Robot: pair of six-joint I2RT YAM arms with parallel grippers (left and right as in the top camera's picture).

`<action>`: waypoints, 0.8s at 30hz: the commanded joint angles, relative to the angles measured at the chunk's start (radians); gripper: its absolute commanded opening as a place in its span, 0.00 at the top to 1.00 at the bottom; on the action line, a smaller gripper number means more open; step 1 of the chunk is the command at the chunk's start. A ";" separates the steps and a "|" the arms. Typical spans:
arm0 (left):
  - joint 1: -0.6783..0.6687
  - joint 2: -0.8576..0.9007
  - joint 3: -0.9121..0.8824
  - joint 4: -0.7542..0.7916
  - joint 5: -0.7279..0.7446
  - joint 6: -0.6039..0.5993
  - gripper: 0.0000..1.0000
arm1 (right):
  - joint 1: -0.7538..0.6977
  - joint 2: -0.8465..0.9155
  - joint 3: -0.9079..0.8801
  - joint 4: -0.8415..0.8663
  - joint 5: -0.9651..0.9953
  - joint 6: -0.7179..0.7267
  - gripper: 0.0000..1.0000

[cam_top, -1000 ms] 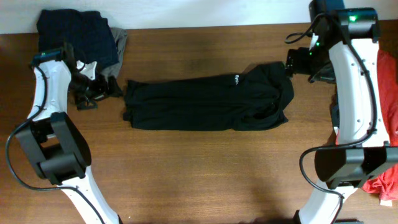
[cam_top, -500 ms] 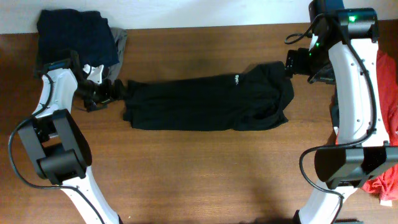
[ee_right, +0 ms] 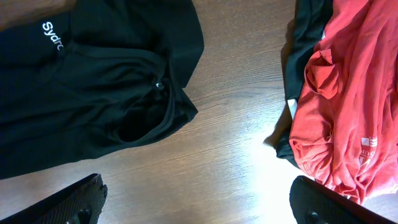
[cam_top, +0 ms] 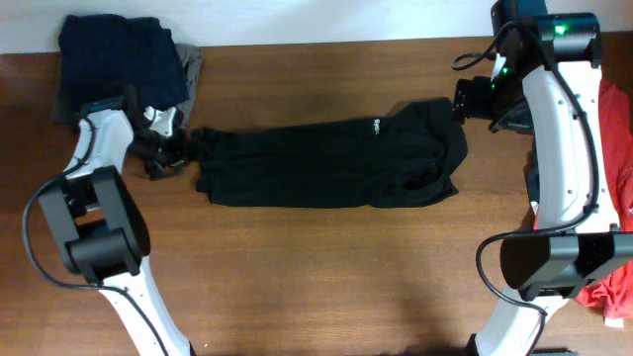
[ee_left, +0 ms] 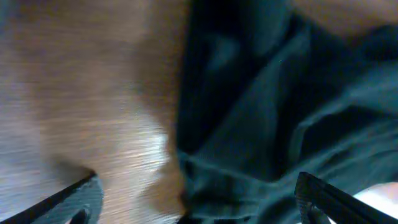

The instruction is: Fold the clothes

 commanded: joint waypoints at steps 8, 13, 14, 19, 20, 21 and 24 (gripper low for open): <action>-0.021 0.045 -0.010 0.021 0.076 0.052 0.01 | 0.003 -0.026 -0.005 -0.006 -0.006 0.001 0.01; -0.033 0.091 -0.010 0.021 0.103 0.053 0.01 | 0.003 -0.026 -0.005 -0.006 -0.006 0.001 0.01; -0.038 0.099 -0.010 0.021 0.104 0.053 0.01 | 0.003 -0.026 -0.005 -0.006 -0.006 0.001 0.01; -0.071 0.138 -0.010 0.028 0.153 0.056 0.01 | 0.003 -0.026 -0.005 -0.006 -0.006 0.001 0.01; -0.077 0.145 -0.010 0.029 0.153 0.056 0.01 | 0.003 -0.026 -0.005 -0.006 -0.006 0.001 0.01; -0.084 0.150 -0.010 0.029 0.153 0.056 0.01 | 0.003 -0.026 -0.005 -0.006 -0.006 0.001 0.01; -0.106 0.162 -0.010 0.028 0.153 0.056 0.01 | 0.003 -0.026 -0.005 -0.006 -0.006 0.001 0.01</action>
